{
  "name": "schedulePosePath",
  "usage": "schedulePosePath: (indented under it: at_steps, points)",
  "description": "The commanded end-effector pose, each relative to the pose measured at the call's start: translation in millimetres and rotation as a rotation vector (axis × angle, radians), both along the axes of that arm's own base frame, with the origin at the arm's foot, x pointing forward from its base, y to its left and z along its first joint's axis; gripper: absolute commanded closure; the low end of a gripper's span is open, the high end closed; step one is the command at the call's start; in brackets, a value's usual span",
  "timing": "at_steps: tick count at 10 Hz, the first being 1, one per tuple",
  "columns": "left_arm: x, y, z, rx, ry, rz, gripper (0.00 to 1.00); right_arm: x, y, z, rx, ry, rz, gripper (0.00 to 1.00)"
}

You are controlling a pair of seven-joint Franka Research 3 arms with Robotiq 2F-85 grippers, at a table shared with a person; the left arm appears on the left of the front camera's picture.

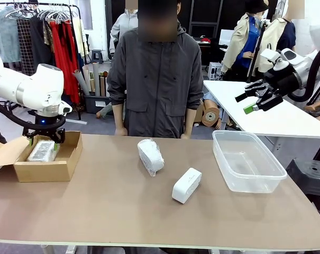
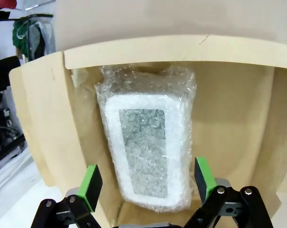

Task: Separate and place wrapped and unwrapped clocks.
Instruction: If the picked Digital clock is wrapped, place it in the Package Box ; if not, place it in the Organizing box, then pick up the Digital clock indicated by the person.

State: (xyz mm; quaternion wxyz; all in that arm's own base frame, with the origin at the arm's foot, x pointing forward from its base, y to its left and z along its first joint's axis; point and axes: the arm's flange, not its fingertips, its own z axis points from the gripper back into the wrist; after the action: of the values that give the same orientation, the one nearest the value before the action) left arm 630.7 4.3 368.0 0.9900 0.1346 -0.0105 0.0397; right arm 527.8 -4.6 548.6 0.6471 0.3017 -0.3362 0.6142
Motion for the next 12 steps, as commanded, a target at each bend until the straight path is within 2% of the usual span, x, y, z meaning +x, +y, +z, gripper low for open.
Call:
schedulePosePath:
  at_steps: [1,6,7,12]
  points:
    - [-9,-3,19,0.019,-0.017,0.013,0.0,-2,0,1,0.002,-0.003,-0.001,0.0]
    - [-21,-13,46,-0.008,-0.023,0.011,0.0,-2,0,1,0.002,-0.003,-0.001,0.0]
    - [-12,-13,45,0.005,-0.03,-0.009,0.0,-2,0,1,0.002,-0.003,-0.001,0.0]
    - [-12,-13,45,0.005,-0.03,-0.009,0.0,-2,0,1,0.002,-0.003,-0.001,0.0]
